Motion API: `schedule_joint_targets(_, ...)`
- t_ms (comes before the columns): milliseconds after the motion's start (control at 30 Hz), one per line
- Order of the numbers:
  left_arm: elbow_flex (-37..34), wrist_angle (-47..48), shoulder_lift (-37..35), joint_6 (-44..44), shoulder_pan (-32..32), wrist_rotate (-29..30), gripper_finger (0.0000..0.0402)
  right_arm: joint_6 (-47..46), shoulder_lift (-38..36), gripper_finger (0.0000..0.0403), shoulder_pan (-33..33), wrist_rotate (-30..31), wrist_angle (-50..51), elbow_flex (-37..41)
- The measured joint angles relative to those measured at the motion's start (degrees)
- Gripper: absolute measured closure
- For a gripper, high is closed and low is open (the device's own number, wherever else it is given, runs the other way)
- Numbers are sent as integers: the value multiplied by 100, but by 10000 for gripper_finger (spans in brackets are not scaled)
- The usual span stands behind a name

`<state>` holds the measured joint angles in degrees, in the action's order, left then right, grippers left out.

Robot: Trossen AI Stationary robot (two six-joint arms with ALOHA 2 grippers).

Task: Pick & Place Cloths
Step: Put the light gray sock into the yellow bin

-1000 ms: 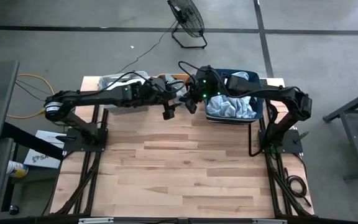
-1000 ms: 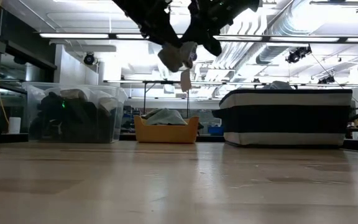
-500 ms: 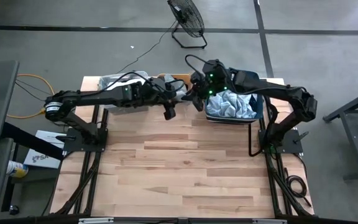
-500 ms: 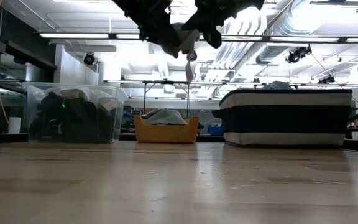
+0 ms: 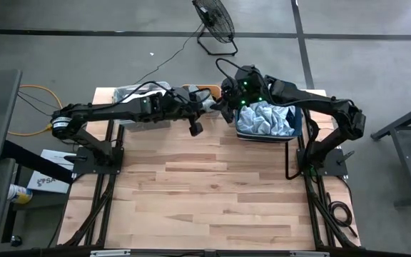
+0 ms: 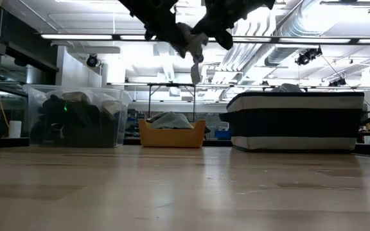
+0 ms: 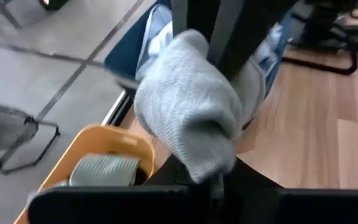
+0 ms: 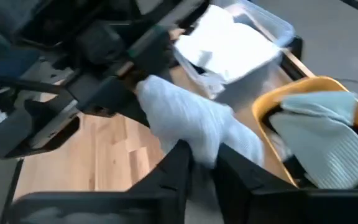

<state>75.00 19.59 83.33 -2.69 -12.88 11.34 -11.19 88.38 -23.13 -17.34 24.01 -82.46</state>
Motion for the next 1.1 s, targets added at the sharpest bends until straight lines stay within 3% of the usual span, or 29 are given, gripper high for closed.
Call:
schedule_joint_targets(333, 5, 586, 207, 464, -709, 124, 398, -116, -376, 175, -623, 144, 670, -7)
schedule_joint_targets(467, 11, 619, 490, 392, -1100, 116, 399, -60, -452, 135, -880, 200, 917, -7)
schedule_joint_targets(633, 117, 669, 943, 168, -1566, -41, 400, -54, -461, 124, -1043, 194, 1134, -7)
schedule_joint_targets(833, 920, 1110, 1801, 340, -1989, -245, 400, 97, -461, 128, -1085, 233, 1228, -7)
schedule_joint_targets(1100, 2191, 2603, 3169, 692, -2138, -521, 400, 119, -461, 129, -1081, 417, 1296, -4)
